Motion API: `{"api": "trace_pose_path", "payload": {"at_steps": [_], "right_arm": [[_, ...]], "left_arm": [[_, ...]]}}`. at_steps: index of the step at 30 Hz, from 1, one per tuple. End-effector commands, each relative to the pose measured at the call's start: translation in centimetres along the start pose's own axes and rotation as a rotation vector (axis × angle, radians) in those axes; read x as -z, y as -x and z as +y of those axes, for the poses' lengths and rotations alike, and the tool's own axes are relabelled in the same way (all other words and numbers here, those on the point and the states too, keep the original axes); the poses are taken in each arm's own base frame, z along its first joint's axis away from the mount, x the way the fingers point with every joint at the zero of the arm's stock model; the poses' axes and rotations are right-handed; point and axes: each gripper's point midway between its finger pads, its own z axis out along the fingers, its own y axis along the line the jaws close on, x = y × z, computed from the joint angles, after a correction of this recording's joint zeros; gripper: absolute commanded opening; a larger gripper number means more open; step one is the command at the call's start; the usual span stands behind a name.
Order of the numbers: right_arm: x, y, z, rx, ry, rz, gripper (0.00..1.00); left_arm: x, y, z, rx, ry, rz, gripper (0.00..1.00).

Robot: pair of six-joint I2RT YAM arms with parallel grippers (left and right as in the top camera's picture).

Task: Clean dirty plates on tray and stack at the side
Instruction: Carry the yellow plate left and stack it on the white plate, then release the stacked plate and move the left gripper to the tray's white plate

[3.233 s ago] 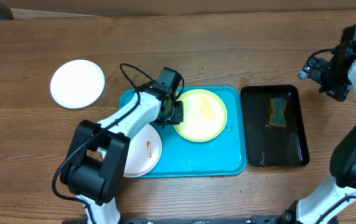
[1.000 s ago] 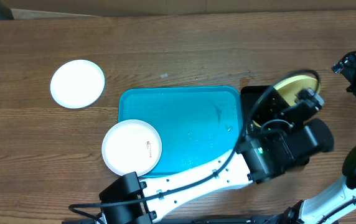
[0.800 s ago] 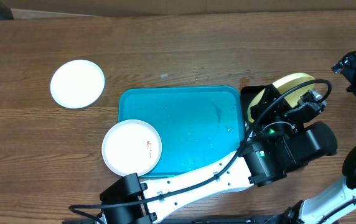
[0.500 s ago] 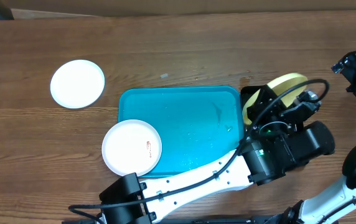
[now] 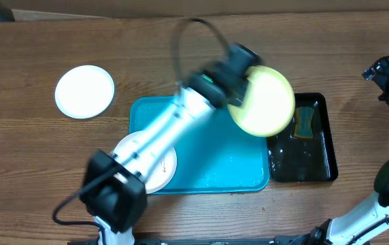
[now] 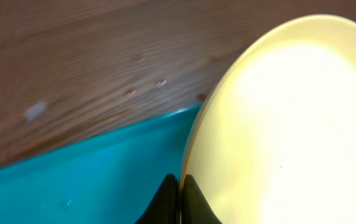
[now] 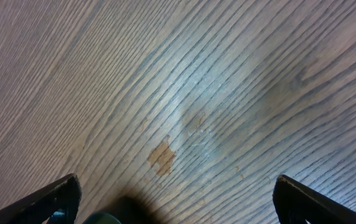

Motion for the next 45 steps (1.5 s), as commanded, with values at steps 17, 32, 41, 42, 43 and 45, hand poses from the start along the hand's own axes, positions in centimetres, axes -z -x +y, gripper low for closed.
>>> {"api": "trace_pose_path", "payload": {"at_steps": [17, 32, 41, 42, 43, 45], "right_arm": [[0.8, 0.5, 0.4, -0.002, 0.015, -0.023, 1.0], [0.8, 0.5, 0.4, -0.002, 0.015, -0.022, 1.0], [0.8, 0.5, 0.4, -0.003, 0.015, -0.023, 1.0], [0.8, 0.5, 0.4, -0.002, 0.015, -0.023, 1.0], [0.8, 0.5, 0.4, -0.002, 0.015, -0.023, 1.0], [0.8, 0.5, 0.4, -0.002, 0.015, -0.023, 1.0]], "left_arm": [[11.6, -9.8, 41.8, 1.112, 0.212, 0.048, 0.04], [9.2, -14.0, 46.3, 1.1, 0.423, 0.028, 0.04], [7.3, -14.1, 47.6, 1.075, 0.434, -0.053, 0.14], [7.2, -14.1, 47.6, 1.074, 0.434, -0.055, 0.18], [7.2, -14.1, 47.6, 1.074, 0.433, -0.055, 0.31], [7.1, -14.0, 47.4, 1.076, 0.419, -0.051, 0.72]]}}
